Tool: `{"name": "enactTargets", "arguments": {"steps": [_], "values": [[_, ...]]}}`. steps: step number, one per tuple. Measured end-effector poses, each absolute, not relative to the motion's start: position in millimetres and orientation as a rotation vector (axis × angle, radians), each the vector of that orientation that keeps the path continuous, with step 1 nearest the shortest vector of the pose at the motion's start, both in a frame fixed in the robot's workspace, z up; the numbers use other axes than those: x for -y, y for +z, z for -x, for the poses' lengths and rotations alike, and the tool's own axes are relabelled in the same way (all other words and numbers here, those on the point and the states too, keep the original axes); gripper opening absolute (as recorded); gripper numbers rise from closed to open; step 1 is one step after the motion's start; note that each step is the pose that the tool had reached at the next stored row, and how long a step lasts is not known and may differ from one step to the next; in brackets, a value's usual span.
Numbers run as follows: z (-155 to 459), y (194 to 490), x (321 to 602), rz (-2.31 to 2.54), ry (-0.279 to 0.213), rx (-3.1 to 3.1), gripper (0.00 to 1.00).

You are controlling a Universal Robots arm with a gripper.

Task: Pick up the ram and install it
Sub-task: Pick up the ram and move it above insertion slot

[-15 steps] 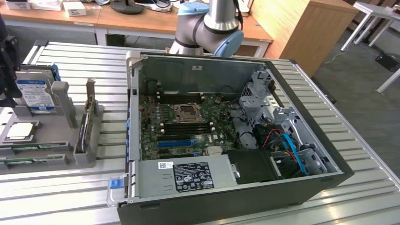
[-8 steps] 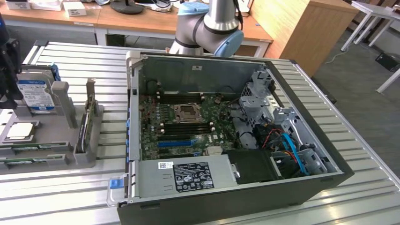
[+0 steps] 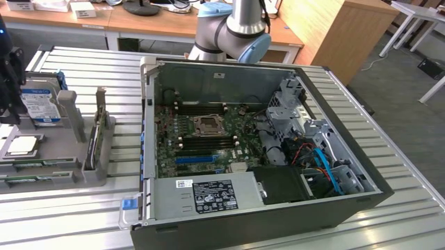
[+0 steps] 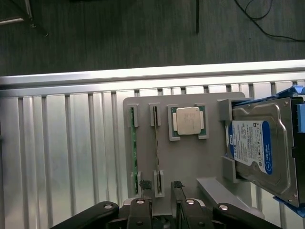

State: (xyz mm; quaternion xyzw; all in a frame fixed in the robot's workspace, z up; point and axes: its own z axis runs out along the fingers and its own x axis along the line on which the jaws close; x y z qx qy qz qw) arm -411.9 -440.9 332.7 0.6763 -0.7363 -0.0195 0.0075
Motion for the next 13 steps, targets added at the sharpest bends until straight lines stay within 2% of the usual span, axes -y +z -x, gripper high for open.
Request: {"name": "enactTargets", "arguments": {"steps": [13], "values": [[412,320,441,-2.116,-0.061,2.301,0.30]]}}
